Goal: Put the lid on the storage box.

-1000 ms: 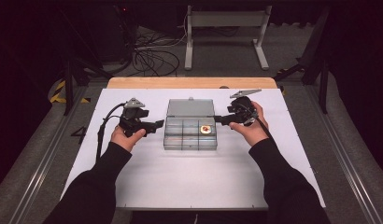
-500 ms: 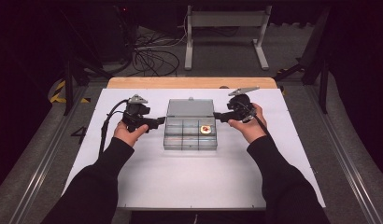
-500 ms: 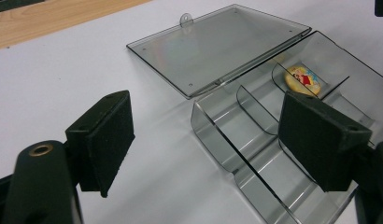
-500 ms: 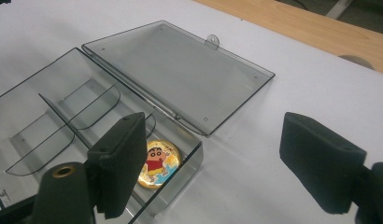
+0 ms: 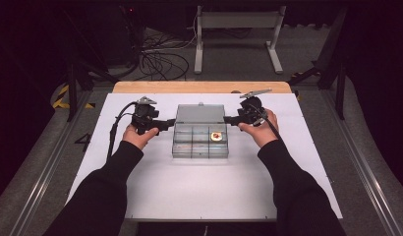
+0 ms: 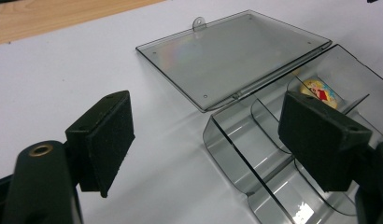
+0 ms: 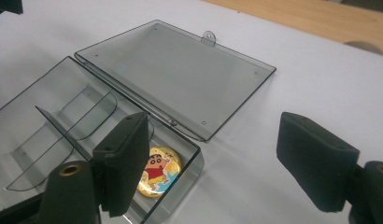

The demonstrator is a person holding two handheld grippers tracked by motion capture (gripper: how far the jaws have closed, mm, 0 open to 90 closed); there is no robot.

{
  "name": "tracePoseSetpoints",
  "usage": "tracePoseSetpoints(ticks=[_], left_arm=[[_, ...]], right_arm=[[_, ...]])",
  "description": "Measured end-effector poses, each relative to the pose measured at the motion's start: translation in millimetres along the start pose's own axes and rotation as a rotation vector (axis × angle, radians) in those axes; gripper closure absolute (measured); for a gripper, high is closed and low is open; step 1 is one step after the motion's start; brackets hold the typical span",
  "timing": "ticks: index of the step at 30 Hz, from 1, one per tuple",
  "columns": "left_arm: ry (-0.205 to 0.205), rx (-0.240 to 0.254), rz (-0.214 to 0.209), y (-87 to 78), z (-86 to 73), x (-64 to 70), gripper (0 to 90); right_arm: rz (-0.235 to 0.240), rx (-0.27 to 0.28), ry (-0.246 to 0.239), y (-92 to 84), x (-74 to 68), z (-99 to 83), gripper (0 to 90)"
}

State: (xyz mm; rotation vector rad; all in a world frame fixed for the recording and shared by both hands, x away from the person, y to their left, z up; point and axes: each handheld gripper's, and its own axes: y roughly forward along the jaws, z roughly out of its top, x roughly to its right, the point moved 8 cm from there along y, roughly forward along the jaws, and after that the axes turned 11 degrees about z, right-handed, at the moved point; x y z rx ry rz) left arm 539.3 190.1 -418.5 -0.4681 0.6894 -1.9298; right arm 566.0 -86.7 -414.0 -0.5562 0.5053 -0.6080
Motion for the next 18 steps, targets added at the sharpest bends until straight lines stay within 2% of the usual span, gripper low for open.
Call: tracePoseSetpoints(ticks=[2, 8, 11, 12, 18], left_arm=[[-0.022, -0.019, -0.008, 3.1, 0.6, 0.4, 19.0], [-0.025, -0.038, -0.008, 8.2, 7.1, 0.3, 19.2], [-0.026, -0.052, -0.01, 12.0, 8.4, 0.0, 19.5], [-0.024, -0.05, 0.0, 13.9, 9.4, -0.9, 19.6], [-0.039, -0.078, 0.0, 22.9, 11.8, -0.7, 20.1]], right_arm=[[0.025, -0.003, 0.025, 3.9, 0.3, 0.4, 27.8], [0.051, 0.01, 0.067, 12.4, 4.1, 2.9, 30.9], [0.061, -0.001, 0.079, 17.0, 5.0, 3.7, 30.9], [0.06, -0.005, 0.079, 18.5, 5.7, 4.0, 30.9], [0.056, -0.02, 0.095, 26.9, 8.9, 6.1, 30.9]])
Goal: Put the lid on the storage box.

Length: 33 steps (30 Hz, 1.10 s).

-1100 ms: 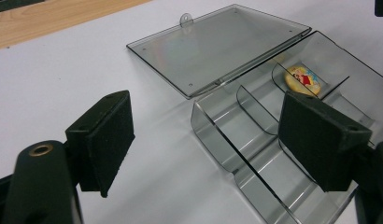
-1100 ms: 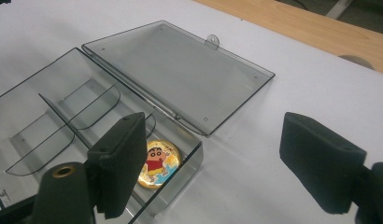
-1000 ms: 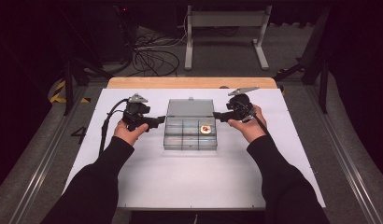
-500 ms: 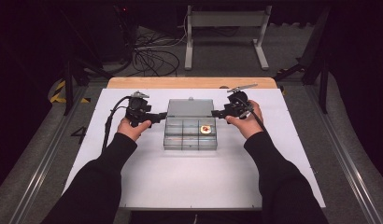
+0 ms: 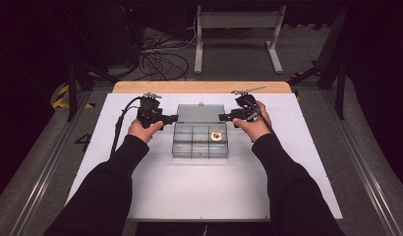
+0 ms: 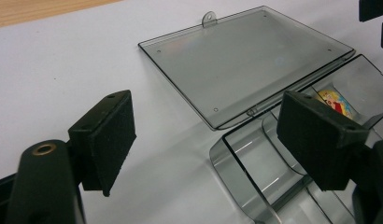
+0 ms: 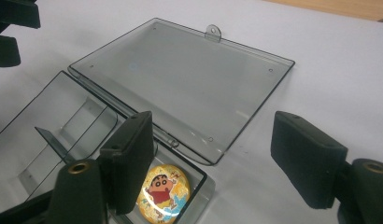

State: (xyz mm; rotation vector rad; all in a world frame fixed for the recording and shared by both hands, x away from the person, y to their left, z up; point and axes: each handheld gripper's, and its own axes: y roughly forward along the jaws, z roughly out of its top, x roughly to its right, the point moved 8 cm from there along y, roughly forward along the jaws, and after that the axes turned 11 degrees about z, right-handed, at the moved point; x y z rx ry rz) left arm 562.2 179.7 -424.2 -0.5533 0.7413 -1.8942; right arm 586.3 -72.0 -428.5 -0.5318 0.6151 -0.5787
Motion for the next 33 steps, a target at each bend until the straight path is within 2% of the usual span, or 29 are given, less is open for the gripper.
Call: tracePoseSetpoints(ticks=[5, 11, 15, 17, 22, 27, 33], left_arm=[[-0.015, -0.01, -0.001, 7.4, 0.7, 1.7, 20.9], [-0.041, -0.031, -0.04, 16.4, -1.6, 4.2, 21.1], [-0.061, -0.045, -0.044, 22.0, -3.2, 6.3, 21.9], [-0.059, -0.053, -0.049, 23.9, -4.0, 6.8, 22.2], [-0.104, -0.067, -0.08, 28.2, -4.3, 10.4, 23.4], [-0.132, -0.078, -0.107, 31.6, -4.7, 14.3, 24.4], [-0.129, -0.106, -0.113, 37.7, -8.1, 17.0, 24.0]], right_arm=[[0.002, -0.009, 0.016, 6.9, 2.4, 1.3, 30.9], [-0.002, -0.025, 0.031, 15.2, 5.2, 0.8, 31.0], [0.002, -0.033, 0.05, 19.9, 6.3, -0.8, 31.0], [0.003, -0.036, 0.053, 21.8, 7.1, -1.6, 30.9], [0.024, -0.031, 0.065, 25.8, 5.7, -1.8, 30.7], [0.034, -0.037, 0.062, 29.6, 4.2, -3.0, 30.2], [0.038, -0.04, 0.073, 32.5, 5.2, -4.4, 27.8]])
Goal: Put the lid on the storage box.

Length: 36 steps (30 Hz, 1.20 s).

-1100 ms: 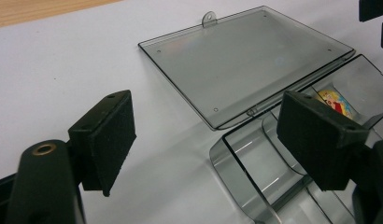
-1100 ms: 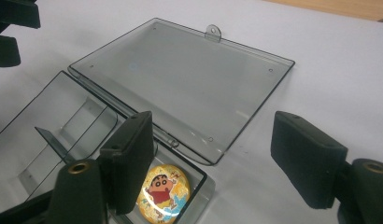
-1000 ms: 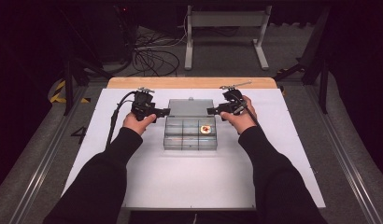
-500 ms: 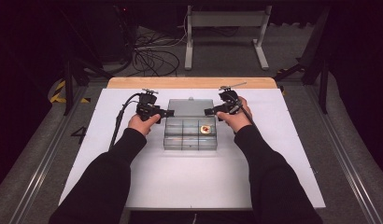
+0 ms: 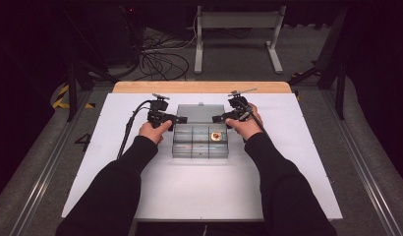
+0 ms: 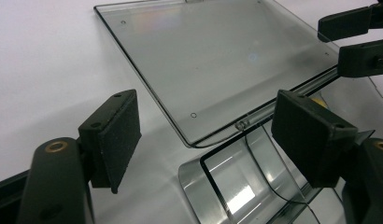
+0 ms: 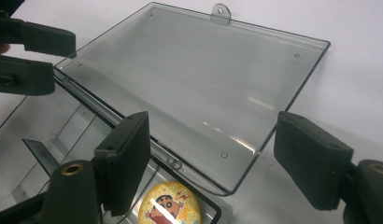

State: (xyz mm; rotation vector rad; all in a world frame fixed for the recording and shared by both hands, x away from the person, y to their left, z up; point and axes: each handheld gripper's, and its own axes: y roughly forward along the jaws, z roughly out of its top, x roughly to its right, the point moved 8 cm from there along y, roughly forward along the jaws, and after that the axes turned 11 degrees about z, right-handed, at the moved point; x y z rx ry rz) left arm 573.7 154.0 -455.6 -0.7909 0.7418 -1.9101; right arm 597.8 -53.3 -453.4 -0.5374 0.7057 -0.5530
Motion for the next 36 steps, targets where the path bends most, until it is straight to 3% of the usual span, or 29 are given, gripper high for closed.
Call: tracePoseSetpoints(ticks=[10, 19, 36], left_arm=[[-0.027, -0.013, -0.02, 7.3, -1.3, 3.9, 23.4], [0.026, -0.062, -0.013, 14.4, -3.6, 12.7, 19.9], [0.003, -0.068, -0.03, 15.2, -2.0, 13.8, 20.3]], right_arm=[[0.023, -0.022, 0.038, 3.3, 1.6, -4.5, 22.9], [0.037, -0.033, 0.044, 6.0, 1.8, -6.6, 20.8], [0.061, -0.044, 0.063, 7.1, 0.3, -8.4, 23.8]])
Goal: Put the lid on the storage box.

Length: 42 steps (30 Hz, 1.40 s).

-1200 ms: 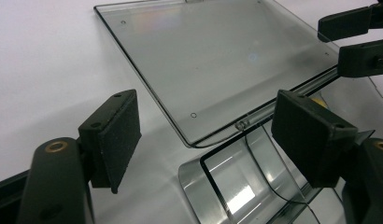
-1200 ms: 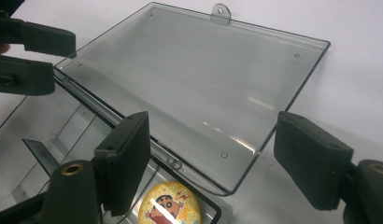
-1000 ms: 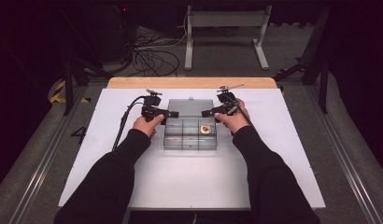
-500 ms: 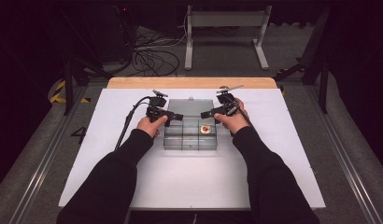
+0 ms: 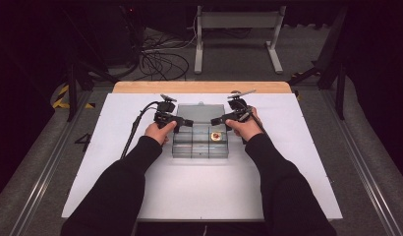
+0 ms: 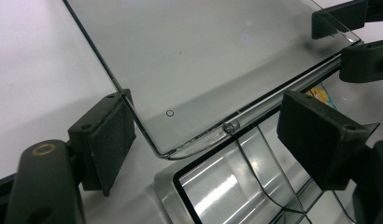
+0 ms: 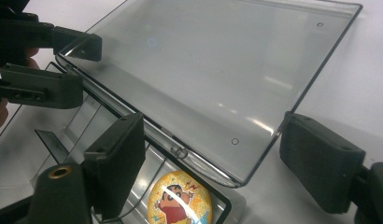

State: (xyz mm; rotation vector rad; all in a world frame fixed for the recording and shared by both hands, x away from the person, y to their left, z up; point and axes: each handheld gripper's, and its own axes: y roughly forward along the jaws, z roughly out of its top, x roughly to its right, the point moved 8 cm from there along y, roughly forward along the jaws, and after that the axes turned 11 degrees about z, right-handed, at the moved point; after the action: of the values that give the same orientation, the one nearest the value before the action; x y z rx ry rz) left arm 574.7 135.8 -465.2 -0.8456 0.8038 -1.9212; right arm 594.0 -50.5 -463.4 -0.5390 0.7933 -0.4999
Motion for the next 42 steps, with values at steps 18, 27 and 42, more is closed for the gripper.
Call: tracePoseSetpoints(ticks=[18, 27, 42], left_arm=[[0.025, 0.06, 0.011, -12.8, 7.9, 0.6, 23.6], [0.03, 0.082, 0.009, -18.5, 9.5, 3.1, 24.0], [0.049, 0.119, 0.016, -27.5, 12.6, 5.0, 24.1]], right_arm=[[-0.006, 0.061, -0.039, -14.7, -6.2, 9.9, 31.2], [-0.024, 0.067, -0.067, -20.4, -9.6, 11.8, 35.9], [-0.025, 0.081, -0.094, -28.6, -16.4, 14.6, 38.8]])
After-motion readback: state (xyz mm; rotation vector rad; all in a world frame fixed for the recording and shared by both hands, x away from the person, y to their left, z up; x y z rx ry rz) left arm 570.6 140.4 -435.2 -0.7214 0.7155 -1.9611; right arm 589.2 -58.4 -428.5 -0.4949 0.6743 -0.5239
